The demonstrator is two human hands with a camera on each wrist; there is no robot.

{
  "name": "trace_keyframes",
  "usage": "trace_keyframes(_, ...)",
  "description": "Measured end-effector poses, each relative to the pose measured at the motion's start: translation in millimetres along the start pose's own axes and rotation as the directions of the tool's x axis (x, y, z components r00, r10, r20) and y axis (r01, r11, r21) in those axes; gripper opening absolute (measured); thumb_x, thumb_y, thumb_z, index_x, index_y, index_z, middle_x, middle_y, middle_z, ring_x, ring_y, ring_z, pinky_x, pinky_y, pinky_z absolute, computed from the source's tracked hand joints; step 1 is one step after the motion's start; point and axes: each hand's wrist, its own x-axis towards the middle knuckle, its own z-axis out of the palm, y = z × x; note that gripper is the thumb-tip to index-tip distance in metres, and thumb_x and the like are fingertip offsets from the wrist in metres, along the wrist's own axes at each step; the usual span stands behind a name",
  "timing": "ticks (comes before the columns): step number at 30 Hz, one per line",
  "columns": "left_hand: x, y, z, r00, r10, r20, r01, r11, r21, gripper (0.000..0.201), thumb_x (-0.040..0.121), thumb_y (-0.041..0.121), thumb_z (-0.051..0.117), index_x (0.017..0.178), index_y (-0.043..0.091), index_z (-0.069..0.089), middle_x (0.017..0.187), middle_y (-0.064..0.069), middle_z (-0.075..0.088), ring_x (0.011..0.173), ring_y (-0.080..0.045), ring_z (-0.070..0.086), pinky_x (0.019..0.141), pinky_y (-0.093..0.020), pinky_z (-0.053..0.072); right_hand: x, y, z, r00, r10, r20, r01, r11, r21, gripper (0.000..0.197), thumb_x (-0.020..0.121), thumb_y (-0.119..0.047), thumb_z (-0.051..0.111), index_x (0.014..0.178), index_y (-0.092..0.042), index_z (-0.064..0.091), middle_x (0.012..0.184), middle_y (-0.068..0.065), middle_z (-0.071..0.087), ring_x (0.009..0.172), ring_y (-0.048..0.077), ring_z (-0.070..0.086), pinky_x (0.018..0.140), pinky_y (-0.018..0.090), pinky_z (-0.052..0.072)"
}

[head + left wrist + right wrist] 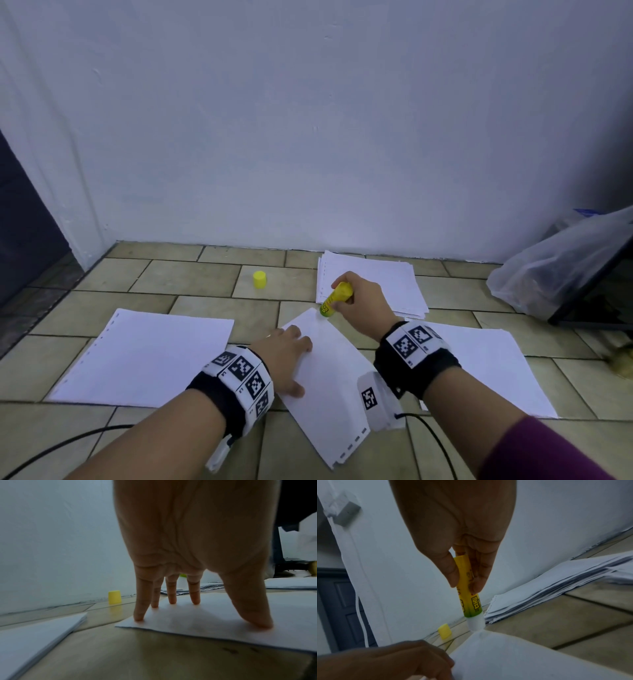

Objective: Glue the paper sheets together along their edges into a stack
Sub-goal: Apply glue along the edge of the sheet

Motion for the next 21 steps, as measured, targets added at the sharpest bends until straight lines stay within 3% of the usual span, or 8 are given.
trace_keyframes(5,-1,-1,2,1.0,-0.003,-0.006,0.003,1.0,0.011,0.074,0.083,0.043,0.069,0.143,0.023,0.03,0.148,-0.003,0.023,0.135,-0.024,0.028,0.107,-0.041,0.036,14,-6,15,0.995,-0.019,0.097,0.025,0.998,-0.065,0.026,0.086,-0.008,0.063,0.111,-0.014,0.057,0.093,0.006,0.056,0.077,0.018,0.05,0.055,0.016,0.035)
trace_keyframes(9,0,-2,0,1.0,0.002,-0.002,-0.002,1.0,0.018,0.074,0.083,0.044,0.069,0.143,0.024,0.03,0.148,-0.004,0.024,0.134,-0.024,0.029,0.108,-0.04,0.035,13,-9,7,0.975,-0.052,0.218,0.096,0.976,-0.195,0.028,0.089,-0.008,0.059,0.116,-0.013,0.055,0.104,0.012,0.061,0.084,0.017,0.047,0.064,0.022,0.036)
trace_keyframes(13,1,-2,-3,1.0,0.002,0.031,-0.003,0.999,0.05,0.078,0.082,0.046,0.069,0.145,0.03,0.026,0.15,-0.004,0.019,0.136,-0.026,0.026,0.109,-0.042,0.035,-4,-7,-16,0.943,-0.06,0.328,0.165,0.938,-0.303,0.029,0.09,-0.011,0.06,0.118,-0.015,0.055,0.107,0.012,0.061,0.083,0.016,0.047,0.065,0.022,0.037)
trace_keyframes(18,6,-1,-8,0.997,0.006,0.075,-0.016,0.991,0.132,0.083,0.082,0.05,0.067,0.149,0.038,0.019,0.151,-0.006,0.017,0.136,-0.028,0.025,0.109,-0.043,0.035,-37,-2,-42,0.899,-0.014,0.437,0.209,0.892,-0.4,0.029,0.09,-0.009,0.059,0.118,-0.017,0.055,0.109,0.01,0.061,0.089,0.021,0.055,0.075,0.028,0.048)
trace_keyframes(21,6,0,-10,0.996,-0.002,0.09,-0.013,0.986,0.165,0.08,0.084,0.05,0.065,0.149,0.039,0.019,0.151,-0.005,0.017,0.136,-0.027,0.026,0.108,-0.042,0.036,-51,2,-54,0.885,0.018,0.466,0.207,0.88,-0.427,0.027,0.089,-0.011,0.061,0.115,-0.019,0.057,0.11,0.008,0.059,0.09,0.021,0.055,0.074,0.027,0.048)
